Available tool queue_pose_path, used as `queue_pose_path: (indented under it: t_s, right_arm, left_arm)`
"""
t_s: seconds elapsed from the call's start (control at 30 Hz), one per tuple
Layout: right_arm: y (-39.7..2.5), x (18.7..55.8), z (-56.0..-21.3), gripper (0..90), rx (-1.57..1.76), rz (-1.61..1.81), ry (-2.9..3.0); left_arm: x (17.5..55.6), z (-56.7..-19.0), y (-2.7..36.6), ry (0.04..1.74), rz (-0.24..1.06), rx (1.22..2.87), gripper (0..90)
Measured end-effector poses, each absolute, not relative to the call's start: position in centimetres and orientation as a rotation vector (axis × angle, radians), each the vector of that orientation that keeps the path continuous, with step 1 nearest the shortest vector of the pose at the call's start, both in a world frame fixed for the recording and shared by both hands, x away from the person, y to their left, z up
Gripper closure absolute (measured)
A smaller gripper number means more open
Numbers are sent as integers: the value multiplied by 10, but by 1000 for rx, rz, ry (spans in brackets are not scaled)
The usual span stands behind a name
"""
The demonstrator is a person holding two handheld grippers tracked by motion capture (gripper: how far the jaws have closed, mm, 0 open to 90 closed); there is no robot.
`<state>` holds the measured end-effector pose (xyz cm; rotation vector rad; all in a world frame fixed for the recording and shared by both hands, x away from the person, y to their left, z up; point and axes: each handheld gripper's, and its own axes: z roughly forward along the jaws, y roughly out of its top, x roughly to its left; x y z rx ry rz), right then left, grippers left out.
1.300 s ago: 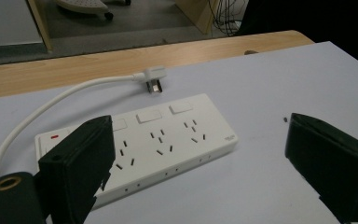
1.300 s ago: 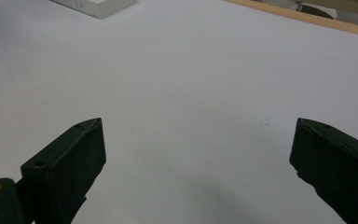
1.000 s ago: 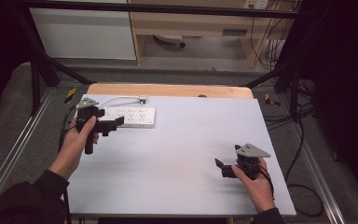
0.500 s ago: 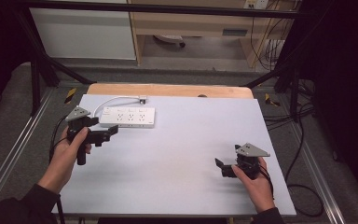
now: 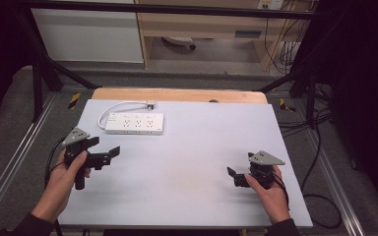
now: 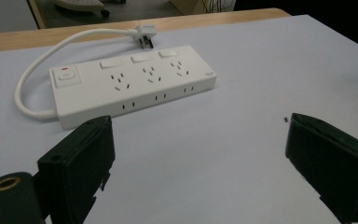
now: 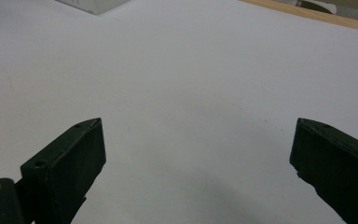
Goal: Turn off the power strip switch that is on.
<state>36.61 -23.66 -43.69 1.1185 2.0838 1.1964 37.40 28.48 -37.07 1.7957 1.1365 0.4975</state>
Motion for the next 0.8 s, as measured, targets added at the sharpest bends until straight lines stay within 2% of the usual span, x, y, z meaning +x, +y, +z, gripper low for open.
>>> queue_pose_path:
  t_s: [0.17,0.8]
  right_arm:
    - [-236,366,-437,38,1113,1193,2088]
    - [-237,367,-438,38,1121,1180,2087]
  left_arm:
    - [364,-380,287,1130,540,1789,88]
    - [323,-423,276,1128,431,1813,88]
